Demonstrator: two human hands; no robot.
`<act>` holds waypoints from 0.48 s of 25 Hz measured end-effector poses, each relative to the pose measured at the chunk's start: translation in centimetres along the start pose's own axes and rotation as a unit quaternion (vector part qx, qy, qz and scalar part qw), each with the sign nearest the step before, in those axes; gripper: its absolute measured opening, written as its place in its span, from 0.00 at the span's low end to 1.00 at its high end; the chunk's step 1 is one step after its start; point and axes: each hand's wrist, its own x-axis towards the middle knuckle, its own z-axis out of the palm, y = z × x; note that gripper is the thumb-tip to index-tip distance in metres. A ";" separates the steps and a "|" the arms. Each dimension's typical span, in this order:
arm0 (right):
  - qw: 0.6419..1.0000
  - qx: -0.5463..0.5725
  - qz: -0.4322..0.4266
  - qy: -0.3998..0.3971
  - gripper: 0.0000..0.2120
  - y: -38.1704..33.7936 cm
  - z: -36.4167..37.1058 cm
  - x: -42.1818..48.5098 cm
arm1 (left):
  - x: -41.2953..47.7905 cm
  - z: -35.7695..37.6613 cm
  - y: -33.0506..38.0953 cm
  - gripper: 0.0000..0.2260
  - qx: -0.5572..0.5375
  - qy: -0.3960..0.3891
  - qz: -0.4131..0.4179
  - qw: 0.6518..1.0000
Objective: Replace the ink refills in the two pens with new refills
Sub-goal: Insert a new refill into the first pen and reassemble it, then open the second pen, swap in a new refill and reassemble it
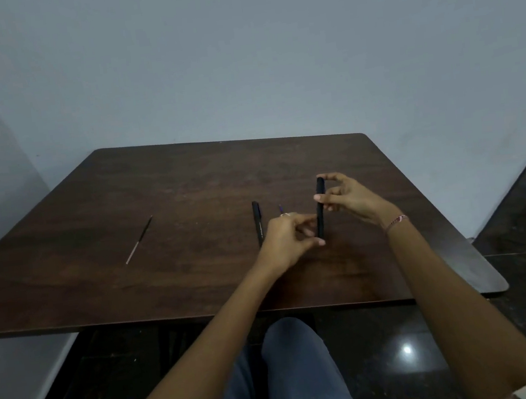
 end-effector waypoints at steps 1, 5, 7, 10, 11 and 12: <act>1.000 -0.003 0.014 -0.001 0.21 0.2 -0.9 0.0 | 0.4 1.0 0.4 0.25 0.004 -0.009 0.000 1.000; 0.989 -0.125 0.033 0.072 0.17 1.6 -3.8 1.0 | 2.2 5.4 2.0 0.25 0.045 -0.047 -0.007 0.998; 0.975 -0.202 0.025 0.092 0.19 2.8 -4.9 1.5 | 3.1 7.1 2.6 0.24 0.065 -0.050 -0.007 0.997; 0.947 -0.298 0.057 0.101 0.21 4.4 -5.8 2.3 | 4.2 8.6 2.9 0.21 0.094 -0.055 -0.013 0.994; 0.940 -0.319 0.062 0.103 0.22 4.6 -5.8 2.5 | 4.4 8.9 2.9 0.20 0.102 -0.056 -0.016 0.993; 0.933 -0.340 0.062 0.099 0.22 4.5 -5.6 2.5 | 4.6 9.1 2.7 0.19 0.107 -0.057 -0.023 0.992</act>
